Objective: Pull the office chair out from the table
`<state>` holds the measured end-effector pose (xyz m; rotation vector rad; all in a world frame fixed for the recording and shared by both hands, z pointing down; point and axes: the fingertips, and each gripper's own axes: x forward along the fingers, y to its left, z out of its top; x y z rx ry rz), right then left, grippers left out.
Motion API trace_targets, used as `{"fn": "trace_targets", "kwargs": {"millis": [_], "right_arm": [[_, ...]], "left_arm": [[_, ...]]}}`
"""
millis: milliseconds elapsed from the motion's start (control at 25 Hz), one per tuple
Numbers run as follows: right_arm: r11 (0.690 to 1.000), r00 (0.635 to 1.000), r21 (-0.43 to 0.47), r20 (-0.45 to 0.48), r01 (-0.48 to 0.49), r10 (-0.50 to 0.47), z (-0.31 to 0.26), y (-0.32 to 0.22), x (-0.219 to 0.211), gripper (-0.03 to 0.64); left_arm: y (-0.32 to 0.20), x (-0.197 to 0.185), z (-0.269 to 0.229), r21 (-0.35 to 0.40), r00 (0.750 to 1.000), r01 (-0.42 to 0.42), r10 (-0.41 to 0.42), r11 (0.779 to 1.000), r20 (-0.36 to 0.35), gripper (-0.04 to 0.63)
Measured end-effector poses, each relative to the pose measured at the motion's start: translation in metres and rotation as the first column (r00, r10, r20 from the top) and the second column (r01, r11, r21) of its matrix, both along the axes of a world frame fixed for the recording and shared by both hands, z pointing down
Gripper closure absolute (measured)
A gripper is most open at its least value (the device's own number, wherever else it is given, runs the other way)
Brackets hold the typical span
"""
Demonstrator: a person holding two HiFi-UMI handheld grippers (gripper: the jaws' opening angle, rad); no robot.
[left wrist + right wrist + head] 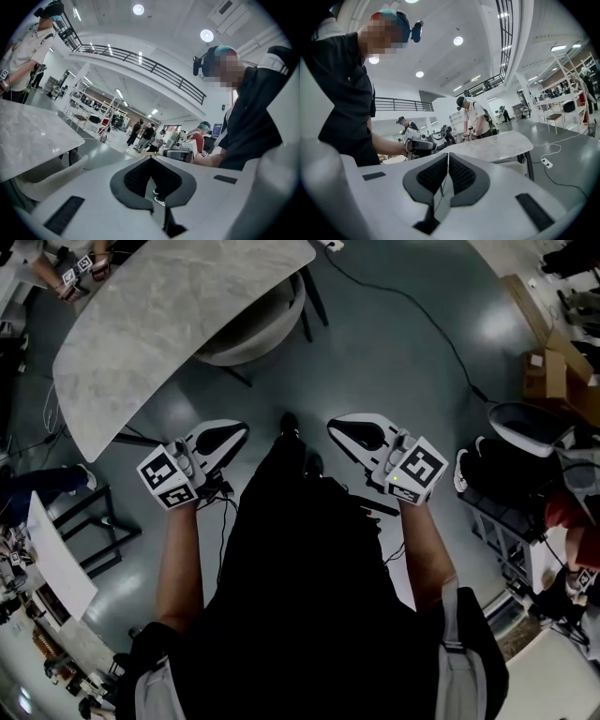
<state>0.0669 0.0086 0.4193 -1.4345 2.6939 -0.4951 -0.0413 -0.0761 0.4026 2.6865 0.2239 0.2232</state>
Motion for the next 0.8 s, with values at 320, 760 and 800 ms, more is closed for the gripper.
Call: {"fn": "trace_targets", "kwargs": {"millis": [320, 760, 800], "right_arm": [[0.999, 1.000, -0.037, -0.024, 0.000, -0.001, 0.004, -0.086, 0.008, 0.595], [0.991, 0.995, -0.113, -0.057, 0.074, -0.081, 0.005, -0.217, 0.006, 0.595], [0.989, 0.994, -0.123, -0.061, 0.082, -0.090, 0.006, -0.224, 0.006, 0.595]], "left_arm": [[-0.090, 0.013, 0.009, -0.012, 0.999, 0.002, -0.002, 1.000, -0.040, 0.588], [-0.199, 0.018, 0.025, -0.099, 0.994, 0.051, -0.060, 0.994, -0.089, 0.588], [-0.206, 0.017, 0.027, -0.106, 0.993, 0.061, -0.071, 0.993, -0.094, 0.588]]}}
